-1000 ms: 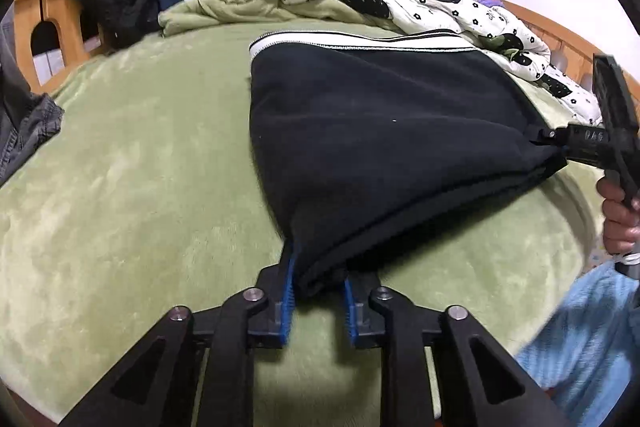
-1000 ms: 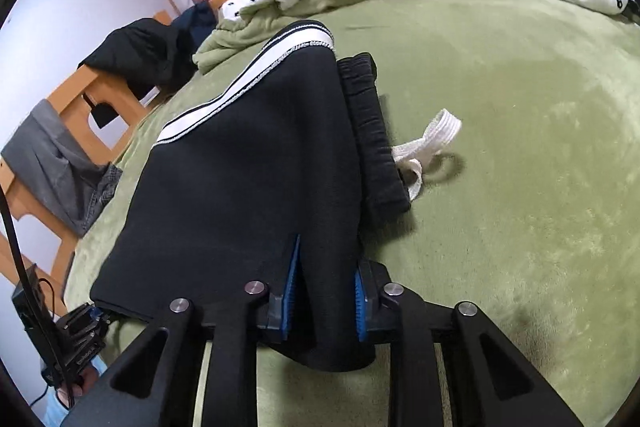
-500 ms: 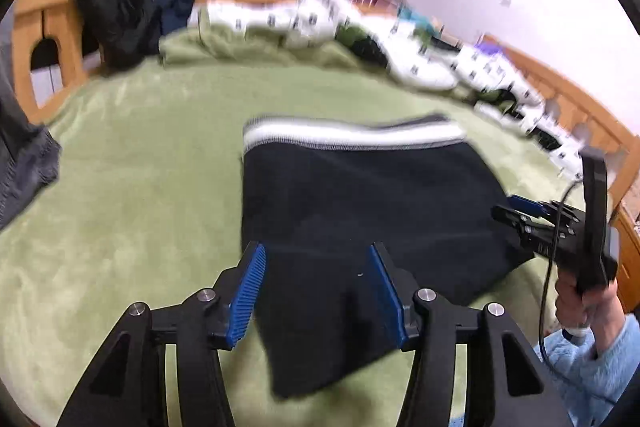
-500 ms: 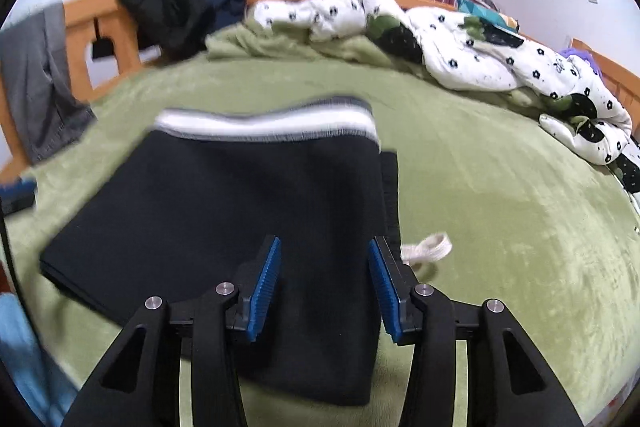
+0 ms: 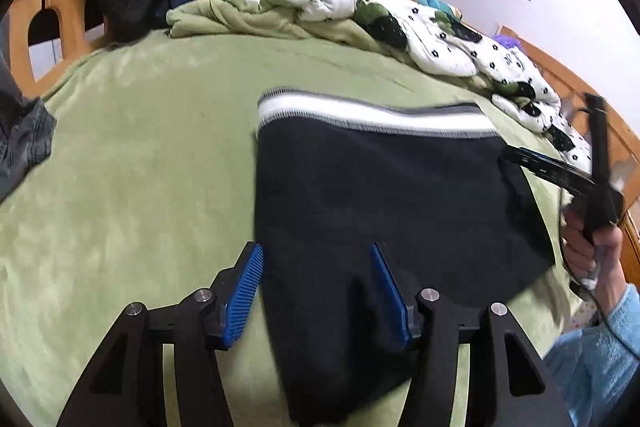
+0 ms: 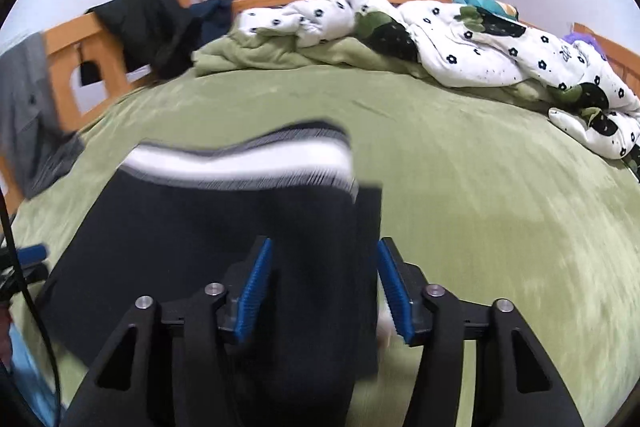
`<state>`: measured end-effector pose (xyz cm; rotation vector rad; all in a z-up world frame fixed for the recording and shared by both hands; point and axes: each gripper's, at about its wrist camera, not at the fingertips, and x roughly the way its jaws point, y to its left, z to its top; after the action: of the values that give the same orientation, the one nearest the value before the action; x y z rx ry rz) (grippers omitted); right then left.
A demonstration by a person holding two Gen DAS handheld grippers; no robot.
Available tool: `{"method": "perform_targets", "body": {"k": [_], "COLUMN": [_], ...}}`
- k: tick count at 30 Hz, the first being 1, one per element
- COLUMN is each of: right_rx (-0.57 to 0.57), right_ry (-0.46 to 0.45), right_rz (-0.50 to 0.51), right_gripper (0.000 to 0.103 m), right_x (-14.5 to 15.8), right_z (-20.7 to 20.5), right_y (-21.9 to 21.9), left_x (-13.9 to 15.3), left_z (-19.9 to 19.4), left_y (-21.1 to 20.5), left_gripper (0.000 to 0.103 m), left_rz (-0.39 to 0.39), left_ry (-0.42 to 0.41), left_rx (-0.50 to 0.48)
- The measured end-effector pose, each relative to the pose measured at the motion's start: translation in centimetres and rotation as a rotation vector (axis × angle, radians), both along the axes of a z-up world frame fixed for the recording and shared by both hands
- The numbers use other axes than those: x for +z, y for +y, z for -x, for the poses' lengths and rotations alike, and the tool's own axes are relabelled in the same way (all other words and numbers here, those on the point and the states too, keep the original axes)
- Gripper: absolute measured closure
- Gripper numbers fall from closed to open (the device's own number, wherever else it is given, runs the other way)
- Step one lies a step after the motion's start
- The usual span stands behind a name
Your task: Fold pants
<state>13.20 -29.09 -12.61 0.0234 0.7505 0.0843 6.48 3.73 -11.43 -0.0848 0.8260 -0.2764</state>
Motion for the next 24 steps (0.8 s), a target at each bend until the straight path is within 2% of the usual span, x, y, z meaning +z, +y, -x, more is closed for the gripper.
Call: {"method": "perform_targets", "body": {"k": [2,5,6,8,9,11,13,14,16,17,19,21,22,23,24], "right_rx": [-0.015,0.029,0.035,0.065,0.085,0.066,0.051,0.038,0.028,0.025,0.002,0.005,0.022,0.048,0.069], "right_ry": [0.046,0.135,0.128,0.069,0.033,-0.002,0.020,0.048,0.038,0.044,0.041,-0.037,-0.061,-0.071,-0.074], "right_rz": [-0.030,-0.137,-0.137,-0.091,-0.077,-0.132,-0.111,-0.111,-0.122,-0.102,-0.072,-0.070,-0.058,-0.033,-0.009], "right_gripper": [0.049,0.052,0.056,0.080,0.085,0.087,0.087,0.085,0.080,0.073,0.066,0.066,0.061,0.051,0.045], "right_x": [-0.4,-1.3,-1.3,-0.7,-0.1,0.3,-0.7,-1.8,-2.1,-1.4,0.2,2.0,2.5,2.9,2.9], "right_z": [-2.9,-5.2,-5.1,-3.8,-2.9,-1.8,-1.8,-2.2,-2.2,-2.1,-1.8,-1.1,-1.0,-1.3,-1.8], "right_y": [-0.1,-0.2,0.0,0.5,0.5,-0.9,-1.7,-2.0,-2.1,-2.0,-1.6,-0.8,-0.3,0.6,1.5], "left_x": [0.2,0.2,0.1,-0.2,-0.3,-0.3,-0.2,-0.1,0.2,0.4,0.9,1.5,1.7,1.8,1.7], "left_z": [-1.3,-2.8,-3.2,-3.8,-3.9,-3.9,-3.9,-4.1,-5.0,-5.4,-6.7,-8.2,-9.3,-10.5,-11.6], "left_y": [0.0,-0.1,-0.2,-0.4,-0.4,-0.6,-1.0,-1.2,-1.9,-2.1,-2.8,-3.4,-3.8,-4.4,-4.9], "left_gripper": [0.049,0.049,0.049,0.049,0.049,0.049,0.049,0.049,0.049,0.049,0.049,0.049,0.049,0.049,0.049], "left_rz": [-0.003,-0.003,-0.008,-0.007,0.001,0.003,-0.005,-0.005,0.010,0.016,0.019,0.043,0.061,0.065,0.059], "left_ry": [-0.002,0.002,0.005,0.020,0.025,0.022,0.005,0.002,0.000,-0.003,-0.008,-0.012,-0.013,-0.013,-0.010], "left_rx": [0.015,0.030,0.033,0.038,0.036,0.027,0.015,0.011,0.005,0.001,0.002,0.005,0.002,0.000,-0.001]}}
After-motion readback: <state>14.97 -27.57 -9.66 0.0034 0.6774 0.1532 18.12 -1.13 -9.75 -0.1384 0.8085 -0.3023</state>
